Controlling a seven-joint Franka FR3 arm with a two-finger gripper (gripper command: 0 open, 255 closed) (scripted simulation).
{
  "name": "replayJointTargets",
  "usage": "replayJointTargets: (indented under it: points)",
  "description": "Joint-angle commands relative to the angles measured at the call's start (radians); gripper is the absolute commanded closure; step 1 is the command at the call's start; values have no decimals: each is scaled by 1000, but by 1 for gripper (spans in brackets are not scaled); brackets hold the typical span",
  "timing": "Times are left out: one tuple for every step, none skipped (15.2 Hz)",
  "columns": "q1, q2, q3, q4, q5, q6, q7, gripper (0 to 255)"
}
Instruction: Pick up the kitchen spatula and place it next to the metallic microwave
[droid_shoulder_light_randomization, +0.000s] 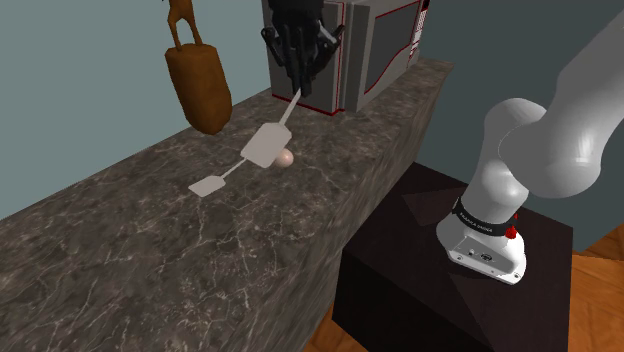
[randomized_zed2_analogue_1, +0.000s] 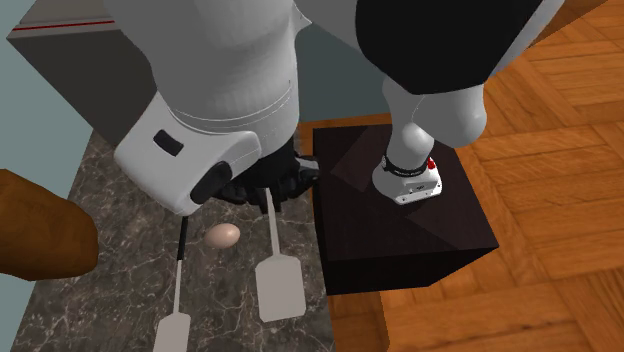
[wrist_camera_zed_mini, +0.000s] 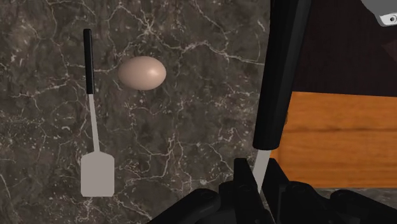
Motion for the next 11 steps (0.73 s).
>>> replayJointTargets:
  points:
    - [0,2,0,28,0,-26,-1,255]
    - [-1,5,0,45,-1,-40,-1,255]
    - [-1,8,0,61,-1,-53,-1,255]
    - [-1,12,0,79,-2,-67,-2,255]
    - [-1,16,0,96,-2,-81,-2,255]
    - [-1,20,0,114,-3,-95,-2,255]
    - [-2,24,0,132,-3,-109,-2,255]
    - [-2,28,0,150,-4,-122,-2,255]
    - [-2,33,1,169,-4,-136,-2,255]
    - [-2,38,1,188,-5,-150,-2,255]
    - [-2,43,1,207,-6,-165,-2,255]
